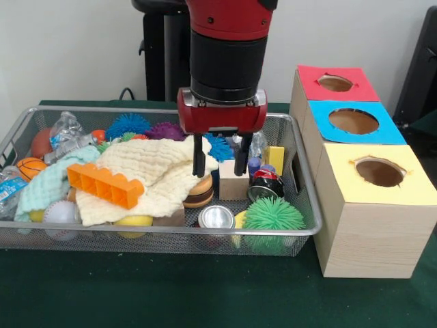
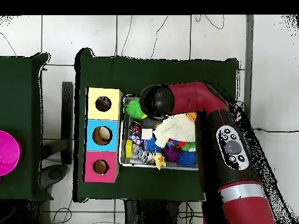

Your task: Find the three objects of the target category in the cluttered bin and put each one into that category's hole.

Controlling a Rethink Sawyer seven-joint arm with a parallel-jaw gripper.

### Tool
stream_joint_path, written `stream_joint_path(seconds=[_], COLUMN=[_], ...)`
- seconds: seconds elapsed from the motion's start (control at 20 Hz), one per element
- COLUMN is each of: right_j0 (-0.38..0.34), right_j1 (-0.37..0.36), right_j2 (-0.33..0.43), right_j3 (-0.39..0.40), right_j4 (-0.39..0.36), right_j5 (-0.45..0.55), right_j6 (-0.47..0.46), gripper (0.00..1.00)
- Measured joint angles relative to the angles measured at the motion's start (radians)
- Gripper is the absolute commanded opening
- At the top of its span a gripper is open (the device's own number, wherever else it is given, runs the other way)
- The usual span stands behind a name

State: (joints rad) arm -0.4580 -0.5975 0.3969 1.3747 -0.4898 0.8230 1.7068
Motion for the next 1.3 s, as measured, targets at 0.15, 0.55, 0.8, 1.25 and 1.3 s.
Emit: stream_joint_path(seconds=[0.15,0.55,0.8,1.25,1.3], right_j0=[-0.009,-0.077,-0.151,-0.298,-0.307], right_j1=[-0.01,-0.041,-0.058,-0.041,-0.036], right_j2=[0.001,0.002,0.004,0.002,0.001], right_j3=[0.0,0.0,0.006,0.029,0.031], right_j4=[0.0,-0.008,-0.042,-0.147,-0.157], right_j5=[0.0,0.0,0.0,-0.022,-0.026], right_j6=[0.0,-0.002,-0.012,-0.021,-0.021], gripper=[1.0,1.0,1.0,1.0,1.0])
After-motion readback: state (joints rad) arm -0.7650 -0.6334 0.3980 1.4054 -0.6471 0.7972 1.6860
